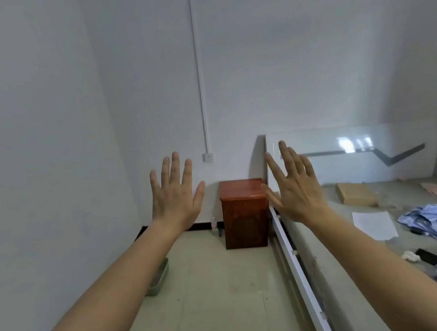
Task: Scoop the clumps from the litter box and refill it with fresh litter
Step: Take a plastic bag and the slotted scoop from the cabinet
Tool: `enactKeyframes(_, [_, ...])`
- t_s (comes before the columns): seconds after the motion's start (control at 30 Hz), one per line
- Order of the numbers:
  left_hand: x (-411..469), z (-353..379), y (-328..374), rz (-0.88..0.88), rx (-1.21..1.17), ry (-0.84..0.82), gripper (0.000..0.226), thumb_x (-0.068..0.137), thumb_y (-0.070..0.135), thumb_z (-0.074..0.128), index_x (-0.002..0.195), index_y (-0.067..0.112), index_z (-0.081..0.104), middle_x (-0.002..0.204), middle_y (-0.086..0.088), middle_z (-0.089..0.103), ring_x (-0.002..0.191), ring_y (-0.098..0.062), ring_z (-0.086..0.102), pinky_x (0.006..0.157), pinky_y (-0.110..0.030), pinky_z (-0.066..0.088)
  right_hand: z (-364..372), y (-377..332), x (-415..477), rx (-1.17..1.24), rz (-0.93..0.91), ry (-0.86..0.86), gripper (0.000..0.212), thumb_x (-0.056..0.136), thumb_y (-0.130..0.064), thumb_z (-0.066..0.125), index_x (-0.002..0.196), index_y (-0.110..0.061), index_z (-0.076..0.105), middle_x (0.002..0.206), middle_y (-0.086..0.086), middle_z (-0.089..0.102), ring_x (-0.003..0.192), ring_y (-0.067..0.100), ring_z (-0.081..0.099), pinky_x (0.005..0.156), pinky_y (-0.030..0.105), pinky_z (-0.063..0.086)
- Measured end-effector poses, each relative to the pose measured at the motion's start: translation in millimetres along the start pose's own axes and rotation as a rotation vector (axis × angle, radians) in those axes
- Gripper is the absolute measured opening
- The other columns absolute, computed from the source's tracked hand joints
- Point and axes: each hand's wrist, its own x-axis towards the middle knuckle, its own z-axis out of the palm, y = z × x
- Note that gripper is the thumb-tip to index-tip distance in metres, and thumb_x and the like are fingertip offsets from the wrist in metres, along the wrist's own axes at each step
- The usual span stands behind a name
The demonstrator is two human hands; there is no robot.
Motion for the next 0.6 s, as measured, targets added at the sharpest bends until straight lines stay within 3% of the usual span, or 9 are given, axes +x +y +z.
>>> enactKeyframes(0.13, [65.2,65.3,27.6,0.019,0.040,-0.108,0.070,0.099,0.056,0.011,0.157,0.017,0.004,0.164,-0.012,-0.008,0.151,-0.029,-0.006,0.120,-0.056,0.003,65.4,49.6,40.7,-0.011,0.065,-0.091,0.076,0.096,-0.058,0.028,0.158,-0.020,0.006,0.164,0.014,-0.006,0.151,0.031,0.005,0.121,0.049,0.011])
enactKeyframes(0.3, [146.0,124.7,38.0,0.080,0.051,-0.096,0.068,0.101,0.054,0.016,0.157,0.018,0.006,0.164,-0.011,-0.006,0.151,-0.029,-0.004,0.120,-0.053,0.002,141.6,104.0,110.6,-0.004,0.074,-0.136,0.074,0.099,-0.055,0.034,0.158,-0.018,0.009,0.164,0.016,-0.001,0.150,0.033,0.009,0.120,0.049,0.012])
enactKeyframes(0.6, [250.3,290.7,-9.3,0.017,-0.003,-0.296,0.068,0.101,0.054,0.015,0.157,0.020,-0.003,0.162,-0.012,-0.019,0.149,-0.029,-0.018,0.121,-0.052,-0.002,319.7,104.8,212.9,0.021,0.054,-0.321,0.071,0.099,-0.054,0.029,0.157,-0.016,0.013,0.163,0.017,0.007,0.149,0.032,0.014,0.119,0.049,0.017])
